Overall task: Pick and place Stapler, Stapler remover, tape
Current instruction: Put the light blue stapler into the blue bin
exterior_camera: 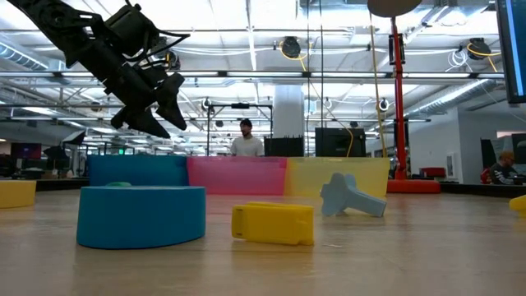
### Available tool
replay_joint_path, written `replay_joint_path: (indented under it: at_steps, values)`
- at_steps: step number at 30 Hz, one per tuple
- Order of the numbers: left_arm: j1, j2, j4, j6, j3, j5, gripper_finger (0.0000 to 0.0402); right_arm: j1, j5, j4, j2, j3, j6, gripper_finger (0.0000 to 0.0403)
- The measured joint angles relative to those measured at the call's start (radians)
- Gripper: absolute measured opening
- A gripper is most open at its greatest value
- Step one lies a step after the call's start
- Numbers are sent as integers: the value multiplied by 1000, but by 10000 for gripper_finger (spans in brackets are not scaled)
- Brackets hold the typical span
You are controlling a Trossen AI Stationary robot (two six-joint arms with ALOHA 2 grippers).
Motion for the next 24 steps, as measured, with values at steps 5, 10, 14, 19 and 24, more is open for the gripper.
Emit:
replay_joint_path:
  at_steps: [5,10,14,19,24]
  values:
    - [0,0,0,0,0,0,267,16,3,-3,0,1,21,212]
    - [0,0,0,0,0,0,267,24,3,-9,0,1,34,212]
    - [0,0,0,-1,0,0,267,41,3,-26,20,21,46,212]
    - [0,0,0,0,0,-1,267,60,8,-85,73,91,88,212]
    - [0,0,0,10,0,-1,267,64,3,-142,129,144,98,212]
